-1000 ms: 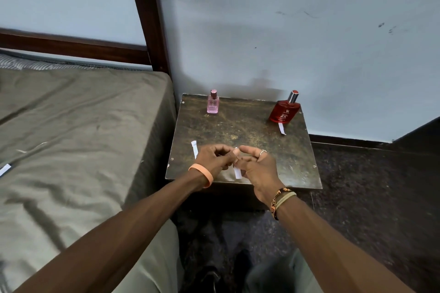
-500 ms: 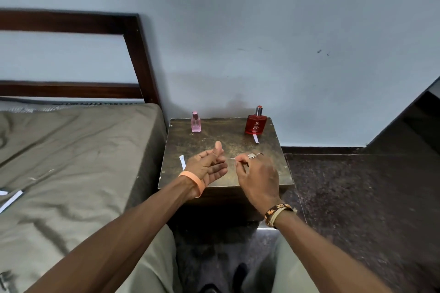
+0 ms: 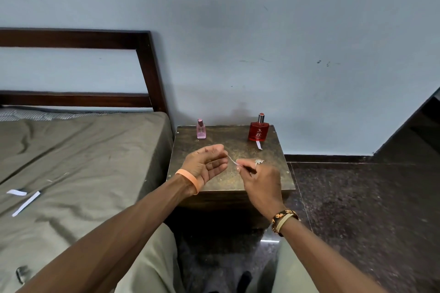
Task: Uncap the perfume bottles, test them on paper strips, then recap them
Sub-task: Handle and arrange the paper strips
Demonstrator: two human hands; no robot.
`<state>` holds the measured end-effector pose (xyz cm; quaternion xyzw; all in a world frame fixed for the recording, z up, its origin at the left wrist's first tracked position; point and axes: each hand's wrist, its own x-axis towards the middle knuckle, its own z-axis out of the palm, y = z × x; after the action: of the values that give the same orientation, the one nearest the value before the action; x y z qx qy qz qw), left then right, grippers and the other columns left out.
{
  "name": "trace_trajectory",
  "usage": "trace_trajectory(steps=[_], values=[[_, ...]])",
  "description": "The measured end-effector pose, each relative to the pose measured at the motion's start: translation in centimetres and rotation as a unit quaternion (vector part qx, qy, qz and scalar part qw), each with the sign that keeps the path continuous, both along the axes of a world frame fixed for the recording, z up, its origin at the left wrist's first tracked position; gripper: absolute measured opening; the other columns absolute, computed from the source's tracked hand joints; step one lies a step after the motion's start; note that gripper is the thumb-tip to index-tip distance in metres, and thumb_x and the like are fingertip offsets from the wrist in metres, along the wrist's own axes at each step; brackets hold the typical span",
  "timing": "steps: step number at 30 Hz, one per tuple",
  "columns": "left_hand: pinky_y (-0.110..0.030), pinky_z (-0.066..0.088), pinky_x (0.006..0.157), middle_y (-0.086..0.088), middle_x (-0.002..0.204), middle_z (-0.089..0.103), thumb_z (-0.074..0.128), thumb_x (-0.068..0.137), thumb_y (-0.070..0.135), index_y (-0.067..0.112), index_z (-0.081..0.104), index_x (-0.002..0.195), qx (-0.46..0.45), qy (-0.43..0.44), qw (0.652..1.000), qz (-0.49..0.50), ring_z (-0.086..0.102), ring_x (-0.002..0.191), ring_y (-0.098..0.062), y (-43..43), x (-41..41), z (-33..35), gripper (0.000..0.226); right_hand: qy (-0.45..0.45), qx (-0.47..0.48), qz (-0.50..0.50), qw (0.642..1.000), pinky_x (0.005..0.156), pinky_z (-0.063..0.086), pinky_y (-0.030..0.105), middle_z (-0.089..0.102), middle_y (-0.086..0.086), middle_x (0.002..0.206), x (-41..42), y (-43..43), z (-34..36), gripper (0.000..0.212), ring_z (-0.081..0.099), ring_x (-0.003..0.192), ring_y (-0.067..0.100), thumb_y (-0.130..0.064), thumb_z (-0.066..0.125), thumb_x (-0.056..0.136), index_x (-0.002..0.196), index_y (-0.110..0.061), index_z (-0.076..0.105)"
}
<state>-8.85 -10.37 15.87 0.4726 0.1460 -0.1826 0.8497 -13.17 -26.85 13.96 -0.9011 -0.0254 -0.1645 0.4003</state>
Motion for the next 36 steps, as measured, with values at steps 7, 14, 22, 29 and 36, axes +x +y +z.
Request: trace_trajectory(steps=[7,14,22,29,36], values=[[-0.038,0.059,0.079,-0.023,0.111,0.068,0.062,0.085,0.005,0.000,0.064,0.115,-0.030,0.005,0.999,-0.026,0.070,0.086,-0.027,0.2,0.1,-0.2,0.030,0.098,0.184,-0.030,0.978,0.074,0.054,0.012,0.074,-0.011,0.093,0.3,0.0,1.1,0.021,0.067,0.086,-0.002,-0.017,0.076,0.085,0.105,-0.019,0.076],[-0.030,0.060,0.070,-0.017,0.094,0.072,0.071,0.077,0.010,-0.003,0.068,0.105,0.038,-0.009,0.999,-0.001,0.069,0.073,-0.019,-0.2,0.1,-0.3,0.031,0.250,0.502,-0.036,0.827,0.080,0.058,0.031,0.077,0.011,0.090,0.7,-0.1,1.4,0.020,0.073,0.084,0.021,-0.006,0.071,0.088,0.107,-0.008,0.073],[-0.028,0.059,0.062,-0.016,0.087,0.073,0.083,0.068,0.026,-0.001,0.068,0.099,0.101,0.011,0.995,-0.008,0.068,0.069,-0.020,-1.2,-0.2,-0.7,0.043,0.176,0.339,-0.055,0.923,0.077,0.060,0.027,0.077,0.000,0.087,-0.1,0.2,0.6,0.023,0.073,0.080,0.011,-0.012,0.077,0.083,0.107,-0.012,0.075],[-0.027,0.059,0.061,-0.017,0.087,0.070,0.071,0.080,0.000,-0.002,0.068,0.090,0.084,0.008,0.996,0.027,0.070,0.071,-0.020,-2.4,-0.4,-1.3,0.011,-0.071,-0.126,-0.001,0.990,0.071,0.055,0.033,0.073,0.002,0.091,-0.6,0.3,-1.6,0.014,0.065,0.083,0.019,-0.015,0.072,0.086,0.098,-0.017,0.079],[-0.030,0.061,0.069,-0.017,0.099,0.071,0.064,0.077,-0.016,-0.002,0.064,0.106,0.037,-0.018,0.999,-0.005,0.073,0.080,-0.021,-0.7,-0.5,-0.9,0.032,-0.093,-0.058,-0.033,0.993,0.074,0.049,0.020,0.073,-0.003,0.094,-0.9,-0.8,-1.9,0.014,0.065,0.080,0.012,-0.009,0.076,0.082,0.091,-0.020,0.079]])
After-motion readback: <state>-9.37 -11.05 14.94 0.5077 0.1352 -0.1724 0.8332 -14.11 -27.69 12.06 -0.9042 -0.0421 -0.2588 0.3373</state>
